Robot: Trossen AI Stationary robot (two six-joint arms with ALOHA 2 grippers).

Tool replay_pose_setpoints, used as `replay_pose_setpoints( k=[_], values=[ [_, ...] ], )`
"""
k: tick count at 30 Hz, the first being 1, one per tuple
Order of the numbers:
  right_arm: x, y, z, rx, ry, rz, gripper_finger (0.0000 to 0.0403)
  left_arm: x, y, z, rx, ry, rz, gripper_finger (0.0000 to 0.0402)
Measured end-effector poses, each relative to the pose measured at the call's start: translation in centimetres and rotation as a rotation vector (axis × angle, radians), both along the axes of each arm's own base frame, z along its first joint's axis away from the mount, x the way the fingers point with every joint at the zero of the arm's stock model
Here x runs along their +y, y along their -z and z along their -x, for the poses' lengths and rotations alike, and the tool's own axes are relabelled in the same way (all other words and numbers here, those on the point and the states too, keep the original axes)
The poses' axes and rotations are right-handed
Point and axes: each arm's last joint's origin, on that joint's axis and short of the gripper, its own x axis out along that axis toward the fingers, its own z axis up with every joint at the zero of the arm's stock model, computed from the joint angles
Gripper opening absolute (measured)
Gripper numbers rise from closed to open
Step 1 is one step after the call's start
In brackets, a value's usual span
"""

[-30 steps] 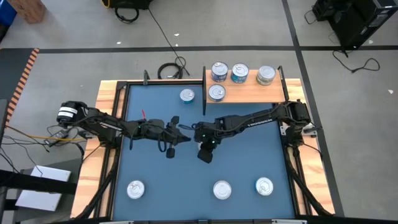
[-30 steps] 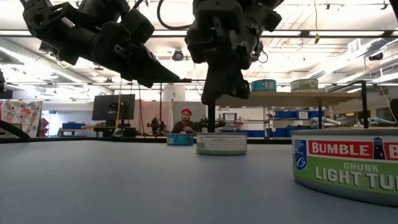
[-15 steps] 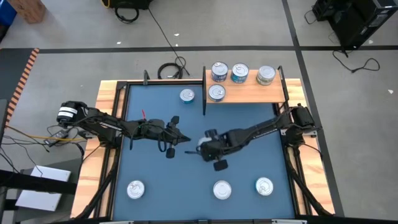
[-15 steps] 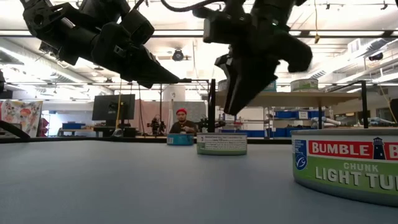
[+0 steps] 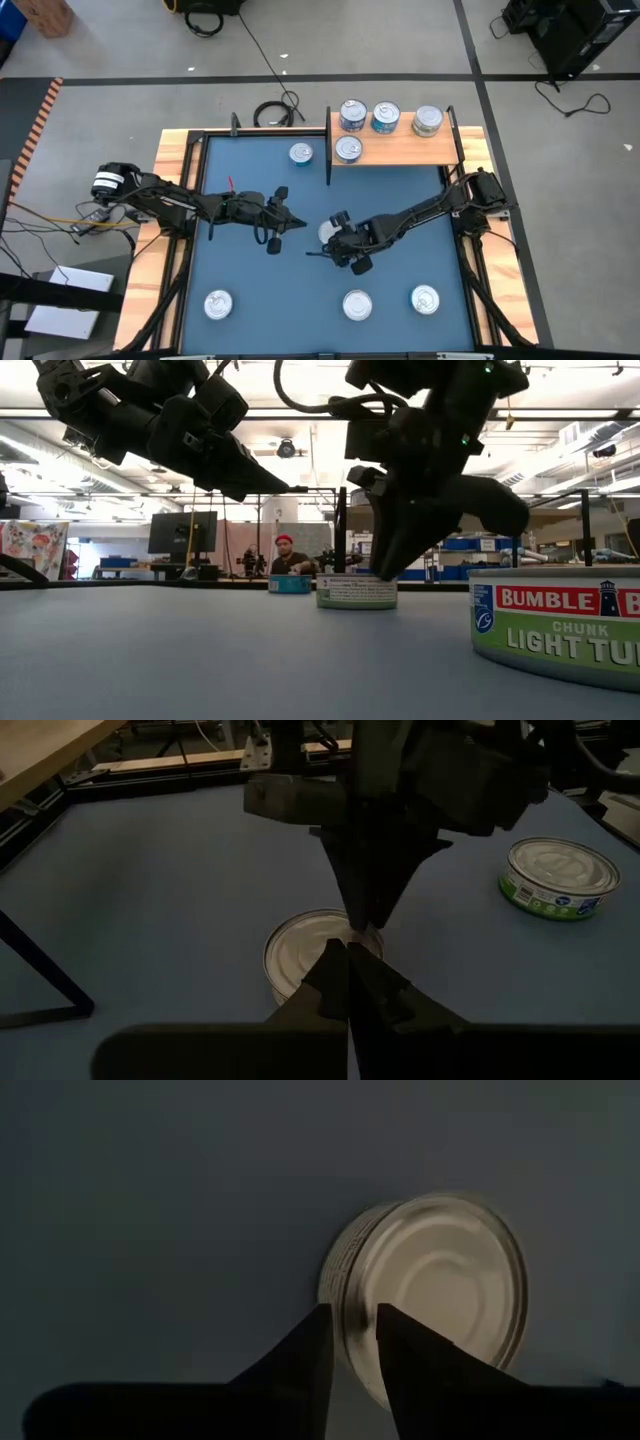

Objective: Stack canned seafood by type on shelf
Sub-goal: Put the left green tuna can on the shelf aligned with the other green tuna cans on the shelf

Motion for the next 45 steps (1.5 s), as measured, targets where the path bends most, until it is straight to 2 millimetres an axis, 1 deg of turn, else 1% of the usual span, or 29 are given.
replay_pose_setpoints(
  k=[5,8,11,15,20,24,28,31,34,41,45],
  values=[
    [-0.1,0.6,0.2,-0.011,0.001,-0.002,0.0089,0.0,0.0,0.0,0.000,0.000,0.000,0.0001],
    [-0.3,0.8,0.3,-0.016,0.007,-0.001,0.0082,0.0,0.0,0.0,0.000,0.000,0.000,0.0001],
    [-0.7,1.0,0.3,-0.022,0.013,-0.018,0.0059,0.0,0.0,0.0,0.000,0.000,0.000,0.0001],
    [-0.9,0.9,0.2,-0.025,0.011,-0.053,0.0011,0.0,0.0,0.0,0.000,0.000,0.000,0.0001],
    [-0.8,0.4,-0.2,-0.019,0.031,-0.080,0.0006,0.0,0.0,0.0,0.000,0.000,0.000,0.0001],
    [-0.6,-0.5,-0.7,-0.043,0.048,-0.129,0.0003,0.0,0.0,0.0,0.000,0.000,0.000,0.0001],
    [-0.7,-2.2,-1.0,-0.078,0.077,-0.157,0.0002,0.0,0.0,0.0,0.001,0.000,0.000,0.0001],
    [-0.7,-3.1,-1.1,-0.075,0.099,-0.169,0.0002,0.0,0.0,0.0,0.000,-0.002,-0.001,0.0001],
    [-0.7,-4.3,-1.1,-0.093,0.100,-0.175,0.0001,0.0,0.0,0.0,0.002,-0.005,-0.002,0.0001],
    [-0.8,-7.0,-0.5,-0.160,0.134,-0.207,0.0000,0.0,0.0,0.0,0.002,-0.006,-0.002,0.0001],
    [-1.3,-8.2,-0.1,-0.197,0.193,-0.241,0.0000,0.0,0.0,0.0,0.002,-0.007,-0.002,0.0001]
  ],
)
